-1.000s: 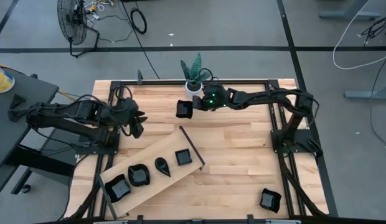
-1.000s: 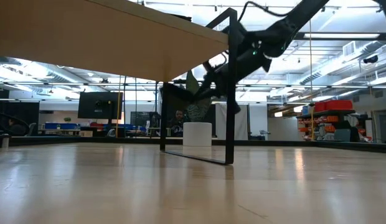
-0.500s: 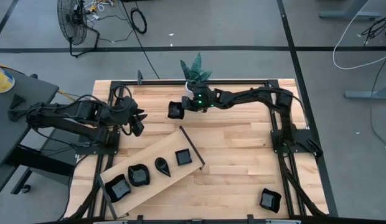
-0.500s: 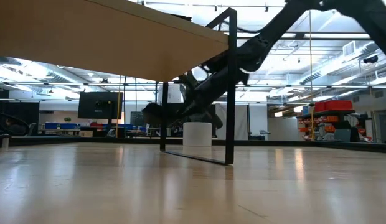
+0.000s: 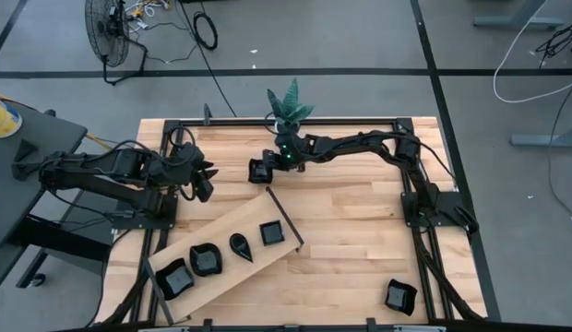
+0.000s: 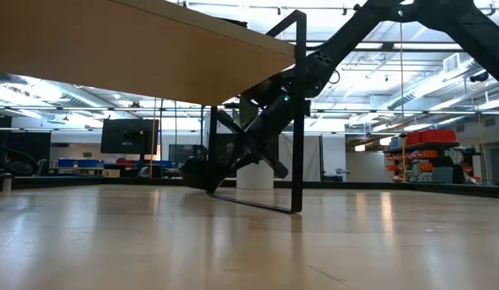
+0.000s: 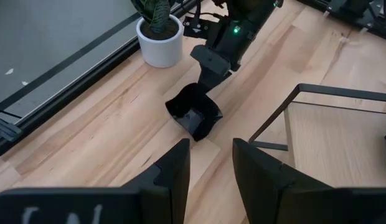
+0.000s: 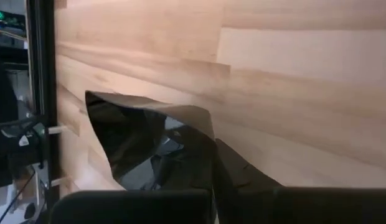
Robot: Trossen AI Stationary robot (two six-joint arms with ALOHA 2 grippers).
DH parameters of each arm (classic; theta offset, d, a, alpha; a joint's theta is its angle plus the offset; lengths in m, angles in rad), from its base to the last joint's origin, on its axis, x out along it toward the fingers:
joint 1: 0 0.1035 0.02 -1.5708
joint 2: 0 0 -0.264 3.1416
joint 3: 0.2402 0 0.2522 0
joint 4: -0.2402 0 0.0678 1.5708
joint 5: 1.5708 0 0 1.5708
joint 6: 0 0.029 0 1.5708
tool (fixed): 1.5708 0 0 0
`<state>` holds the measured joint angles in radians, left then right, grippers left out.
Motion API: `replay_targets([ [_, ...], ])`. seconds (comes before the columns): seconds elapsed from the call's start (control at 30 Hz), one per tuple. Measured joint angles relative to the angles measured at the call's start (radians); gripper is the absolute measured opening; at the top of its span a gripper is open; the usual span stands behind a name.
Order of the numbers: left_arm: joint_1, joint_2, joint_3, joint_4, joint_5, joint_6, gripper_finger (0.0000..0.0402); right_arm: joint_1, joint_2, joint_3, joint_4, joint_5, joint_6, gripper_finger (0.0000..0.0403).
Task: Pick & Place Mini shaped plates
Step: Stack the black distorted square plate on top of the black distorted square plate on the shelf
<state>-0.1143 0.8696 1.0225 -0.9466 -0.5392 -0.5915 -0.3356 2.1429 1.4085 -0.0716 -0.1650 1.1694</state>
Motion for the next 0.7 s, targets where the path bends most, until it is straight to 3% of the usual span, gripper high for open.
replay_targets([
  [0.7, 0.000, 0.000, 0.000, 0.003, 0.001, -0.008, 0.0126, 0.003, -0.001, 0.000, 0.022, -0.049, -0.020, 0.0034],
])
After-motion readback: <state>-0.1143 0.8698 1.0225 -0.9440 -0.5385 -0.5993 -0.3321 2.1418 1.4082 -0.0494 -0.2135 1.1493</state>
